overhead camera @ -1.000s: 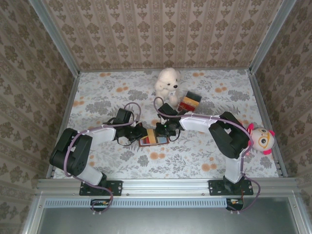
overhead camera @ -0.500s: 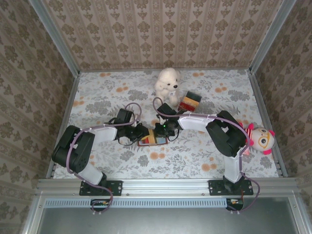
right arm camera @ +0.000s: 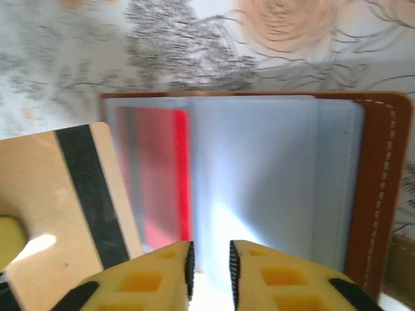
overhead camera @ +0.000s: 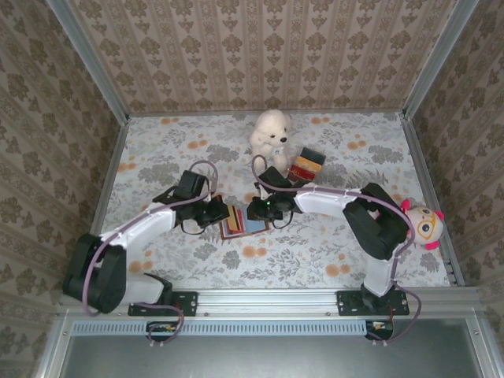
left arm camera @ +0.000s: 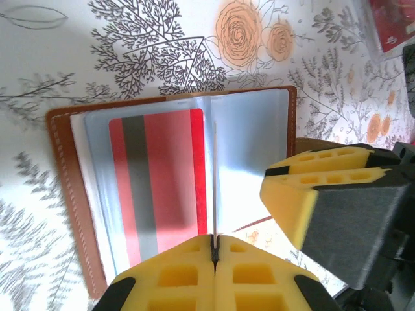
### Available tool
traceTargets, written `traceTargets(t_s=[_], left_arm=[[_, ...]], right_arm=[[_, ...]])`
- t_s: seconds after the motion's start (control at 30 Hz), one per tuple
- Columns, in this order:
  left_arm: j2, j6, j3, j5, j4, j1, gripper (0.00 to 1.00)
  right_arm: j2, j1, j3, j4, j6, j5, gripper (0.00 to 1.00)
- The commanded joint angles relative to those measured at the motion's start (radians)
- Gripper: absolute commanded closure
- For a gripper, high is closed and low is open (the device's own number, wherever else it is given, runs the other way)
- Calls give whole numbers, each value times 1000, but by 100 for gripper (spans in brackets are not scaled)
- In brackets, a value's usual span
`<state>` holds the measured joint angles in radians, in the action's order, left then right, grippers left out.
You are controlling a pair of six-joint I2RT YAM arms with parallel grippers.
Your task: Take the credit cards out of the card holder
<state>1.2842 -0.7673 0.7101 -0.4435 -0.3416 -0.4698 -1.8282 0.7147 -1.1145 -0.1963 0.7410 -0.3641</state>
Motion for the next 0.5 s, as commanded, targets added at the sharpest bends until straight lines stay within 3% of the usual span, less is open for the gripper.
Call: traceTargets(t_s=[0.0, 0.23, 0.47], left_arm=[[-94, 23, 28, 51, -108, 6, 94], [-217, -68, 52, -49, 22, 7, 94], [-221, -206, 82, -182, 208, 62, 94]], right_arm=[[99, -13, 26, 134, 30, -106, 68], [176, -72, 85, 356, 128, -247, 43], [180, -130, 107, 545, 263, -352, 35]])
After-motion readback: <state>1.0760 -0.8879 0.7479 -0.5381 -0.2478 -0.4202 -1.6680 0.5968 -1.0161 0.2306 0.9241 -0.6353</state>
